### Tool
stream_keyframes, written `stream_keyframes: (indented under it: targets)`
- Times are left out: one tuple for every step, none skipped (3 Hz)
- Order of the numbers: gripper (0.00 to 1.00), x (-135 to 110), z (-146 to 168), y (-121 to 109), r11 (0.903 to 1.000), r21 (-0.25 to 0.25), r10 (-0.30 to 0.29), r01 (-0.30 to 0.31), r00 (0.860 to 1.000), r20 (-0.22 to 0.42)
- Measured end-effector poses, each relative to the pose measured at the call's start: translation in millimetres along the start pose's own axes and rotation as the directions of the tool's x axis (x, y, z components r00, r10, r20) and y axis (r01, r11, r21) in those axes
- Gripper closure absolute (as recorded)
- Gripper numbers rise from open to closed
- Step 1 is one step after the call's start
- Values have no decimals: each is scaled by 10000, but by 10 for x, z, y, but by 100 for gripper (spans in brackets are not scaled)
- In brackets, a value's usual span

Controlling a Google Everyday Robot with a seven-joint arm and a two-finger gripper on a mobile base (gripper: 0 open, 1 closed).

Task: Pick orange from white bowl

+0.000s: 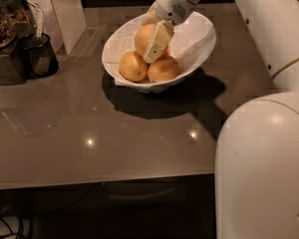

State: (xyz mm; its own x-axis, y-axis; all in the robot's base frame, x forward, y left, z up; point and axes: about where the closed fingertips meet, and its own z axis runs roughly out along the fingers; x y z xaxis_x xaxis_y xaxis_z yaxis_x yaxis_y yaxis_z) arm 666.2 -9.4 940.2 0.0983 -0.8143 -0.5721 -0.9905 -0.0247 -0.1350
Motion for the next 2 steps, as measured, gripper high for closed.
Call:
stream_keyframes:
  targets:
    - [42,0,0,0,10000,0,0,0,10000,0]
    - [65,0,0,0,10000,0,0,0,10000,0]
